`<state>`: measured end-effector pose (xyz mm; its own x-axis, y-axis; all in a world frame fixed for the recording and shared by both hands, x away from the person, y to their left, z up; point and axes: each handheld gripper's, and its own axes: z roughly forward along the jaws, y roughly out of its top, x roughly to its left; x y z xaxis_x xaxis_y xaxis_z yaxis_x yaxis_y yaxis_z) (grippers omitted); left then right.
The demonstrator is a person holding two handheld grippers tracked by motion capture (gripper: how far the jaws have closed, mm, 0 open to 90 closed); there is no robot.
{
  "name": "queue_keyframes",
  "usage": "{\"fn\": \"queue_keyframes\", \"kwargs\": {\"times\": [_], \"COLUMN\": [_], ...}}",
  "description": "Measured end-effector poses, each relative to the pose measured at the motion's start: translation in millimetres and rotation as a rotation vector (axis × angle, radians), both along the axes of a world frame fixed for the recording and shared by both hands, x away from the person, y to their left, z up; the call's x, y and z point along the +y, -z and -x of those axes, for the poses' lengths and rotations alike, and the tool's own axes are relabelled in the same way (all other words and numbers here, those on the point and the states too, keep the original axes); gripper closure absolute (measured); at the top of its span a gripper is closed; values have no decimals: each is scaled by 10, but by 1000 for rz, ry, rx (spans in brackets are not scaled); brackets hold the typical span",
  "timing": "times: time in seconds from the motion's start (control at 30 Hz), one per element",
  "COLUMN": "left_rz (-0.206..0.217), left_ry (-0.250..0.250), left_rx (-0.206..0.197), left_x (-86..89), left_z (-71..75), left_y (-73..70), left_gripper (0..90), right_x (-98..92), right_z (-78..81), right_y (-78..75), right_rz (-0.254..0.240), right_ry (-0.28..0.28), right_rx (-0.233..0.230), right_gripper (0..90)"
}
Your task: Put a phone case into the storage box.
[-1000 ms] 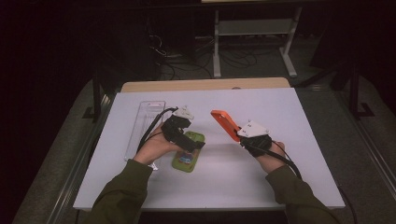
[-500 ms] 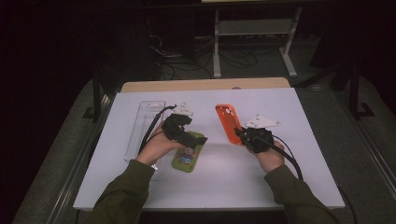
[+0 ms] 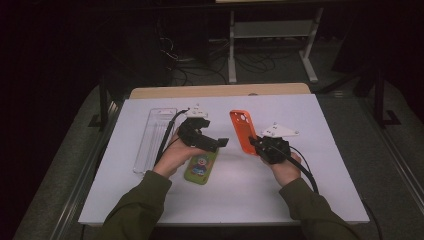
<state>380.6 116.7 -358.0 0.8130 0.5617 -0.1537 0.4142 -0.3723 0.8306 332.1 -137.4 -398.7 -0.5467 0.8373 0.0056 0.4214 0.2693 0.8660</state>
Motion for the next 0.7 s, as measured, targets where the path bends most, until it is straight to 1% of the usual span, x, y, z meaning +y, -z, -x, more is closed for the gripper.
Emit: {"fn": "queue_keyframes", "kwargs": {"times": [0.1,0.13,0.17,0.2,0.27,0.33,0.47,0.5,0.7], "left_rz": [1,12,11,22,31,43,71,67,98], "left_ry": [-7,-13,-12,-18,-18,-18,-22,-21,-23], "left_rx": [0,-1,-1,-2,2,2,9,9,16], "left_x": [-40,-58,-68,-87,-121,-155,-221,-234,-281], "left_z": [-15,-23,-32,-40,-57,-65,-80,-86,-113], "left_y": [-4,-2,-3,0,3,5,14,14,32], "left_gripper": [0,0,0,0,0,0,0,0,0], "right_x": [16,17,18,24,32,39,73,82,115], "right_z": [3,2,0,6,9,9,21,23,33], "right_y": [-6,-6,-8,-10,-10,-7,-8,-8,-10], "right_rz": [-8,-7,-2,-5,-9,-8,-16,-15,-19], "right_ry": [2,4,2,4,3,-1,-7,-6,-17], "right_rx": [-2,-8,-14,-10,-7,-15,-17,-17,-20], "right_gripper": [820,820,820,820,820,820,820,820,820]}}
